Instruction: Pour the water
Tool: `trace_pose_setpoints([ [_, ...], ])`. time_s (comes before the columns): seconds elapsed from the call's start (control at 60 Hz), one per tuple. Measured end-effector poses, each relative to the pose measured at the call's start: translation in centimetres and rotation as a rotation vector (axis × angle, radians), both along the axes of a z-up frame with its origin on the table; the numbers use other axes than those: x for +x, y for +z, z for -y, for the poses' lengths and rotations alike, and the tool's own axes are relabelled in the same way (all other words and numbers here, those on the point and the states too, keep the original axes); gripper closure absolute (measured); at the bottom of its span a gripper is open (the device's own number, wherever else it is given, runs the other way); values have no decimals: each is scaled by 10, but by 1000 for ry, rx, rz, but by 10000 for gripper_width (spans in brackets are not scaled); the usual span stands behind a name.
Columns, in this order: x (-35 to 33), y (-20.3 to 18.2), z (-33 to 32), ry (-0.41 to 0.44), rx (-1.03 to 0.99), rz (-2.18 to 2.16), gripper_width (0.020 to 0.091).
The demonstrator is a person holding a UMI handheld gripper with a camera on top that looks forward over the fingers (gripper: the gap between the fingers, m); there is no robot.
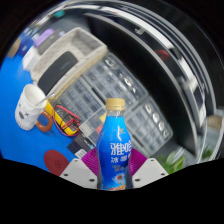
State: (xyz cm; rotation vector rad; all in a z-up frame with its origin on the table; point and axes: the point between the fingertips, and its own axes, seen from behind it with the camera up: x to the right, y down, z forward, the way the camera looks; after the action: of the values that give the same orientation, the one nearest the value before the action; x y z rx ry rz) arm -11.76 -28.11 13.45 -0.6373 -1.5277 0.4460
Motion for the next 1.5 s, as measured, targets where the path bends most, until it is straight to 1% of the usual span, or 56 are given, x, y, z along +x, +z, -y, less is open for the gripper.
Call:
trace_pose_setpoints([
  [0.083, -6, 16, 27, 42, 240, -20, 758],
  [0.233, -15, 25, 76, 127, 646, -40, 759],
  [0.3, -20, 24, 93, 160, 789, -46, 760],
  [0.467, -27, 22, 125, 211, 1127, -64, 762],
  [0.55, -28, 24, 134, 212, 1257, -74, 760],
  [0.65, -28, 30, 144, 219, 1354, -112, 760],
  [0.717, -27, 28, 144, 221, 1374, -112, 762],
  [0.8, -27, 22, 140, 217, 1351, -97, 759],
  [0.883, -25, 23, 137, 222, 1266, -97, 759],
  [0.933, -24, 25, 130, 208, 1165, -88, 761],
  [0.967, -25, 27, 126, 215, 1071, -71, 760],
  [1.067, -25, 31, 109, 183, 699, -13, 759],
  [1.183, -24, 37, 95, 170, 237, 27, 750],
  [1.2, -19, 35, 98, 141, 172, 17, 750],
  [1.233, -18, 37, 95, 140, 47, 22, 751],
  [1.25, -20, 40, 89, 165, -17, 41, 750],
  [1.333, -23, 36, 87, 180, -319, 69, 751],
  [1.35, -24, 34, 86, 182, -374, 78, 751],
  [1.367, -21, 28, 93, 154, -429, 69, 750],
  [1.383, -23, 25, 91, 156, -478, 76, 750],
  [1.4, -25, 26, 84, 183, -524, 94, 750],
  [1.417, -27, 25, 81, 189, -566, 100, 751],
  [1.5, -32, 12, 78, 188, -727, 136, 751],
])
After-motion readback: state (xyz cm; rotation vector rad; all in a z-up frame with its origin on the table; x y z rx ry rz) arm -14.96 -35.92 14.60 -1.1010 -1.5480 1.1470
